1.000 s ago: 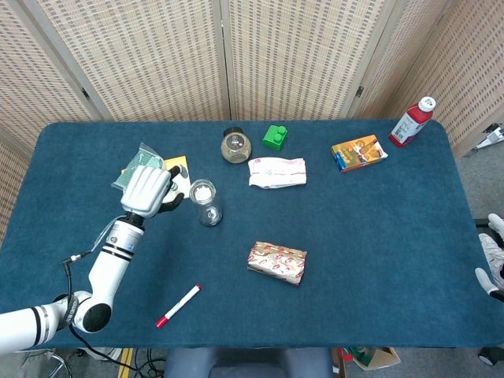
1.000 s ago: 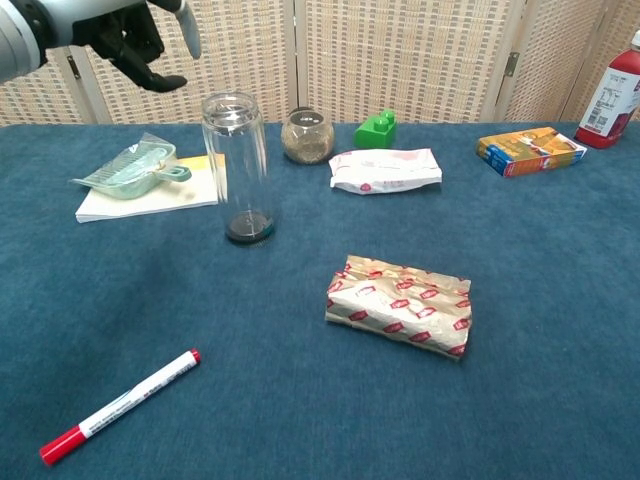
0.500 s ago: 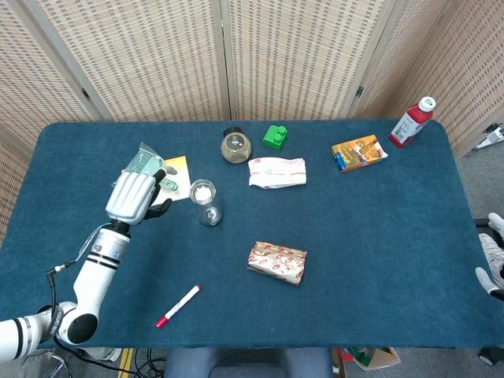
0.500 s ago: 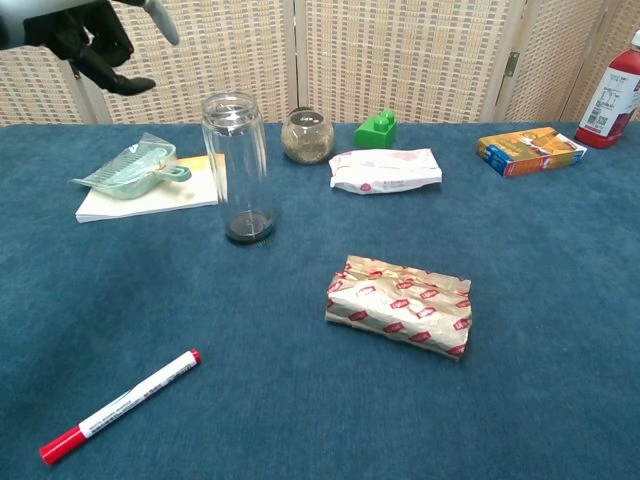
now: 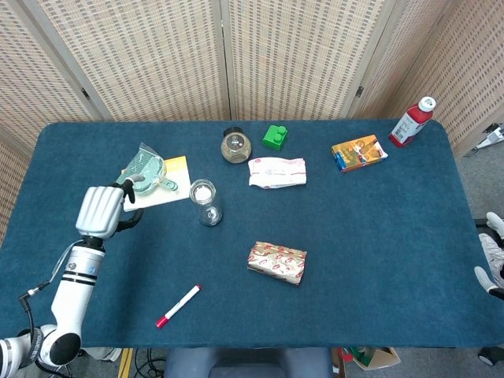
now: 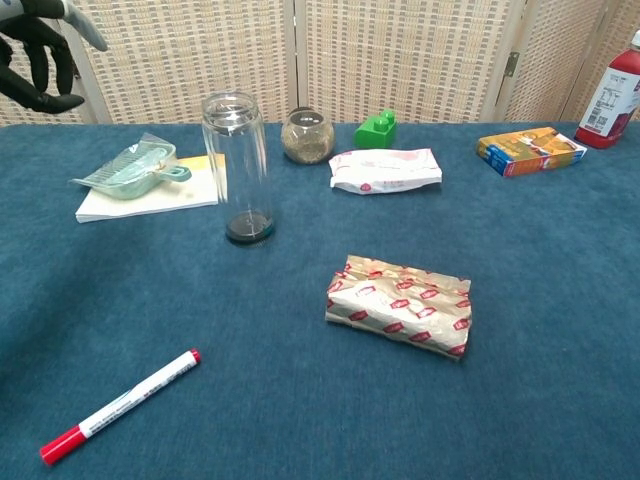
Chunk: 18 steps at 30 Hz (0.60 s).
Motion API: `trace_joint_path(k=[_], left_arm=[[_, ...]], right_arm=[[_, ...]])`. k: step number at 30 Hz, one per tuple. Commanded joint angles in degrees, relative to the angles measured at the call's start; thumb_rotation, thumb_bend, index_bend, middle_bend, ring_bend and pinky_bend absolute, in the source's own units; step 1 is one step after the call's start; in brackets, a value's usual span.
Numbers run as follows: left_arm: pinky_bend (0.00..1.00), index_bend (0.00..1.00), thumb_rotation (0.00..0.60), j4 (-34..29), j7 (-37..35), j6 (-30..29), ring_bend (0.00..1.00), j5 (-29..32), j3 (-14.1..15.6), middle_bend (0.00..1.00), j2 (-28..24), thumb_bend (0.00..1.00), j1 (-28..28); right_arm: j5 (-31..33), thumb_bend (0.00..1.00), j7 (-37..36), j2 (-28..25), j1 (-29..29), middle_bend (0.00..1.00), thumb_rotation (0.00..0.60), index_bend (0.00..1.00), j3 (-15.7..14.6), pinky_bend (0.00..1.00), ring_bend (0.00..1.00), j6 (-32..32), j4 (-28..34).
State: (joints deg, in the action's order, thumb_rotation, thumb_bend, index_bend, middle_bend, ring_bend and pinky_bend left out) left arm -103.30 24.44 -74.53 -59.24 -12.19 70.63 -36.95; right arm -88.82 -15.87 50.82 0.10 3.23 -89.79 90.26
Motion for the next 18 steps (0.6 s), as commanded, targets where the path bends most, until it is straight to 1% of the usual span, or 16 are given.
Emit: trace_joint_path(k=[1, 5, 11, 18], left_arm=[[0.67, 0.24, 0.600, 0.25, -1.29, -0.60, 0.43, -0.72, 0.25, 0.45, 0.14, 0.34, 0.88], [0.65, 0.24, 0.600, 0.36, -2.41, -0.57, 0.43, -1.51, 0.89, 0.43, -0.25, 0.34, 2.13], [0.57, 0.24, 0.600, -0.20, -2.73, -1.51, 0.41, -2.57, 1.83, 0.40, -0.66, 0.34, 4.01], [0.53, 0.24, 0.600, -0.78, -4.41, -4.31, 0.39, -3.58, 3.38, 0.38, -1.09, 0.34, 7.97]], right_arm=[[-0.04, 0.30, 0.07, -0.02, 0.08, 0.19, 0.600, 0.02, 0.01, 0.23, 0.08, 0.07, 0.09], [-0.05, 0.30, 0.28, -0.07, 0.12, 0.19, 0.600, 0.02, -0.02, 0.23, 0.08, 0.13, 0.30], [-0.05, 0.30, 0.56, -0.13, 0.12, 0.19, 0.600, 0.02, -0.13, 0.23, 0.08, 0.29, 0.59], [-0.01, 0.30, 0.40, 0.10, 0.30, 0.19, 0.600, 0.02, -0.46, 0.23, 0.08, 1.11, 0.35]])
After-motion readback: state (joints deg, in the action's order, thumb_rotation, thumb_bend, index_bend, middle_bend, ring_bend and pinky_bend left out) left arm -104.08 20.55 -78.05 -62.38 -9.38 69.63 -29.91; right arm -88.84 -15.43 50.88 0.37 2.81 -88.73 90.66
